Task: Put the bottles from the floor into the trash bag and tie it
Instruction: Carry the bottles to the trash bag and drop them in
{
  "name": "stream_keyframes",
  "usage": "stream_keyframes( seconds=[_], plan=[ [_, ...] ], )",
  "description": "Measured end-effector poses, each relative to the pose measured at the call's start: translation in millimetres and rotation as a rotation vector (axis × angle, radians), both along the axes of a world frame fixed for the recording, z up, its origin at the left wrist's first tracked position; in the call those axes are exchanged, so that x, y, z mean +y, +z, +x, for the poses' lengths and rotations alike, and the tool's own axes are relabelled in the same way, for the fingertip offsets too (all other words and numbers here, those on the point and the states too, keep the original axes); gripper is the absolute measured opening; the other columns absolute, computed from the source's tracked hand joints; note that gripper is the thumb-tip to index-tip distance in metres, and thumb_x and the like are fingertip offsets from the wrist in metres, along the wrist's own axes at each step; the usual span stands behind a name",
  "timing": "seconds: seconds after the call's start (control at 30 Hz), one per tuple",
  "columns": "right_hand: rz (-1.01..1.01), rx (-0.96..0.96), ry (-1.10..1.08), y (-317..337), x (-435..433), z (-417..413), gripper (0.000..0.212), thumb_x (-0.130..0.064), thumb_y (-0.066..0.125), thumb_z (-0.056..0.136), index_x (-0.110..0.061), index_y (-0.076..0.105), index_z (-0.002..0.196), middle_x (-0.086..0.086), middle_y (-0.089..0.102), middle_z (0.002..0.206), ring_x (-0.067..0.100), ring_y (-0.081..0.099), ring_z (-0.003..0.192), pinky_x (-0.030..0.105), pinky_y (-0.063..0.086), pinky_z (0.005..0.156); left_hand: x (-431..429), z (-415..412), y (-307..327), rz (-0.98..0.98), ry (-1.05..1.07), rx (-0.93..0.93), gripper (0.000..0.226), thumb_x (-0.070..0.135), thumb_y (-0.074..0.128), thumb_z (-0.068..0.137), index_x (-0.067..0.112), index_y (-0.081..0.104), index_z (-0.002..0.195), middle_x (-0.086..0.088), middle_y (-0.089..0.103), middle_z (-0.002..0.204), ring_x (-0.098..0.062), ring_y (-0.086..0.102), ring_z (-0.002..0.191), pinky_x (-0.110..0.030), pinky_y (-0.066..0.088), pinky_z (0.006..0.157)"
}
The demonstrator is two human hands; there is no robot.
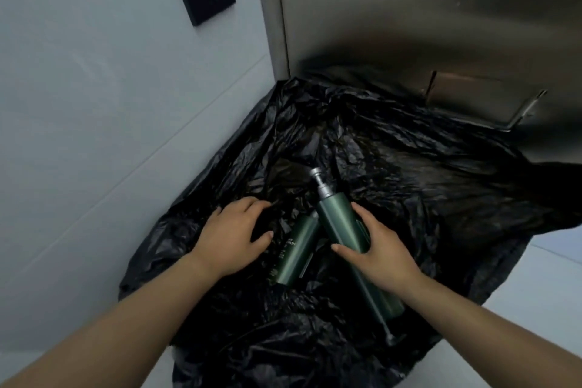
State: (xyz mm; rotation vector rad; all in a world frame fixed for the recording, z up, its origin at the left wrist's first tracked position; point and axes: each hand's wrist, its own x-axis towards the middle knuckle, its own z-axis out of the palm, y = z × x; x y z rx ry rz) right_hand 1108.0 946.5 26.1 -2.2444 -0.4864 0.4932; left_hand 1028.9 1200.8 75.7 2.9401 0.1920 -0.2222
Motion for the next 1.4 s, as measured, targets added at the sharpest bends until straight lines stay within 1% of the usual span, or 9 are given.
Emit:
stream_keyframes(
  seconds=[0.17, 0.37, 0.5, 0.6, 0.83, 0.93, 1.07, 1.3, 1.4],
  plan=[
    [-0.065, 0.056, 0.011, -9, 8, -8, 0.089, -0.054, 0.068, 0.076, -0.031, 0.018, 0.147, 0.002, 0.046, 0.141, 0.021, 0.051, 0.119, 0.029, 0.046, 0.089, 4, -12, -5, -0.015, 0.067, 0.062, 0.06, 0.049, 0.048, 0.087, 0.025, 0.034, 0.14, 0.001, 0.042, 0.142, -0.021, 0.042, 0.129, -0.044, 0.037, 0.105],
    [0.057, 0.123, -0.051, -12, 31, -5, 0.086, -0.059, 0.062, 0.078, -0.029, 0.019, 0.147, 0.0, 0.041, 0.146, 0.019, 0.047, 0.125, 0.028, 0.041, 0.095, 2, -14, -16, 0.003, 0.021, 0.096, 0.061, 0.052, 0.044, 0.087, 0.027, 0.031, 0.141, 0.003, 0.041, 0.143, -0.02, 0.041, 0.13, -0.043, 0.037, 0.105],
    [-0.081, -0.013, 0.149, -11, 22, -3, 0.078, -0.054, 0.054, 0.086, -0.023, 0.019, 0.148, 0.002, 0.027, 0.153, 0.02, 0.033, 0.137, 0.03, 0.033, 0.107, -2, -8, -16, 0.009, 0.022, 0.115, 0.06, 0.051, 0.045, 0.088, 0.026, 0.032, 0.141, 0.002, 0.041, 0.143, -0.02, 0.04, 0.13, -0.045, 0.037, 0.105],
    [-0.141, -0.09, 0.167, -9, 1, 1, 0.073, -0.051, 0.055, 0.087, -0.021, 0.025, 0.146, 0.0, 0.031, 0.15, 0.018, 0.038, 0.132, 0.027, 0.037, 0.103, -16, -6, -17, 0.014, -0.013, 0.121, 0.059, 0.05, 0.044, 0.088, 0.027, 0.032, 0.14, 0.003, 0.04, 0.143, -0.019, 0.037, 0.131, -0.043, 0.034, 0.107],
    [-0.161, -0.088, 0.093, -23, -33, -5, 0.069, -0.048, 0.057, 0.087, -0.019, 0.03, 0.144, 0.001, 0.036, 0.146, 0.018, 0.042, 0.129, 0.027, 0.039, 0.102, -40, 3, -33, 0.013, -0.093, 0.113, 0.057, 0.047, 0.044, 0.089, 0.03, 0.03, 0.141, 0.006, 0.032, 0.147, -0.015, 0.023, 0.139, -0.059, 0.009, 0.113],
    [-0.141, -0.054, 0.08, -30, -36, -16, 0.069, -0.046, 0.059, 0.086, -0.018, 0.031, 0.143, 0.002, 0.037, 0.145, 0.017, 0.042, 0.128, 0.025, 0.037, 0.102, -48, 2, -41, -0.015, -0.114, 0.097, 0.059, 0.047, 0.045, 0.088, 0.028, 0.03, 0.141, 0.005, 0.03, 0.149, -0.016, 0.025, 0.139, -0.052, 0.019, 0.115],
    [-0.165, -0.033, 0.091, -36, -38, -23, 0.07, -0.045, 0.059, 0.087, -0.02, 0.028, 0.144, 0.0, 0.033, 0.147, 0.017, 0.04, 0.13, 0.025, 0.036, 0.103, -57, 0, -58, -0.189, -0.065, 0.128, 0.064, 0.049, 0.047, 0.088, 0.028, 0.023, 0.144, 0.004, 0.023, 0.152, -0.019, 0.035, 0.133, -0.035, 0.043, 0.101],
    [-0.135, -0.029, 0.058, -48, -41, -24, 0.068, -0.04, 0.06, 0.086, -0.02, 0.03, 0.144, -0.001, 0.034, 0.146, 0.015, 0.04, 0.129, 0.025, 0.036, 0.105, -82, 19, -80, -0.267, -0.006, 0.031, 0.076, 0.054, 0.048, 0.087, 0.035, 0.007, 0.147, 0.006, -0.005, 0.159, -0.02, 0.022, 0.141, -0.034, 0.044, 0.101],
    [-0.119, -0.011, 0.055, -54, -41, -24, 0.07, -0.04, 0.061, 0.086, -0.02, 0.028, 0.145, -0.002, 0.032, 0.146, 0.013, 0.039, 0.131, 0.021, 0.032, 0.106, -92, 24, -91, -0.359, 0.063, -0.015, 0.08, 0.057, 0.05, 0.085, 0.037, 0.003, 0.146, 0.009, -0.015, 0.157, -0.022, 0.028, 0.139, -0.032, 0.047, 0.096]
  ],
)
